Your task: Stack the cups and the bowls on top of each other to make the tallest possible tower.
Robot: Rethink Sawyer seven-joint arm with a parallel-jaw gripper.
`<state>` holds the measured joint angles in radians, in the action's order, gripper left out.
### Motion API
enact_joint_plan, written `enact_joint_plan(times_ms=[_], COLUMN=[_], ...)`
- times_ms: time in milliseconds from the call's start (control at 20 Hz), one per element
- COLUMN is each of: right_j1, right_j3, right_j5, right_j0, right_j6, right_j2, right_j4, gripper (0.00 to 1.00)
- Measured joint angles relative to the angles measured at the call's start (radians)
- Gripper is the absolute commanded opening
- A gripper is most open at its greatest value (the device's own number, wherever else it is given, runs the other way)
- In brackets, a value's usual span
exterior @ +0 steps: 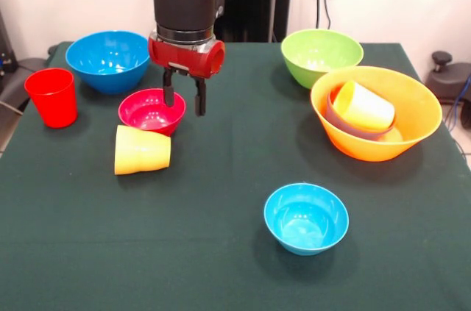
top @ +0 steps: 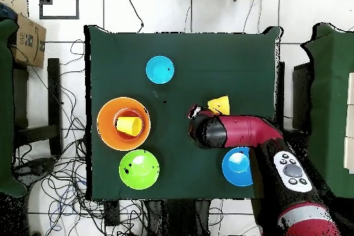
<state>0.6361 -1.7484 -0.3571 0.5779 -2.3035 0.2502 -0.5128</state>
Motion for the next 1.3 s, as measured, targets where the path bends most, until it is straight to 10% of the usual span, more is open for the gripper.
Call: enact_joint_plan(times_ms=[1300], right_j1=[-0.141], right_j3=[0.001], right_j5=[0.082], right_j0=[0.018], right_j6=[0.000], right_j2=[-0.058], right_j4=[-0.087], gripper=[1.00])
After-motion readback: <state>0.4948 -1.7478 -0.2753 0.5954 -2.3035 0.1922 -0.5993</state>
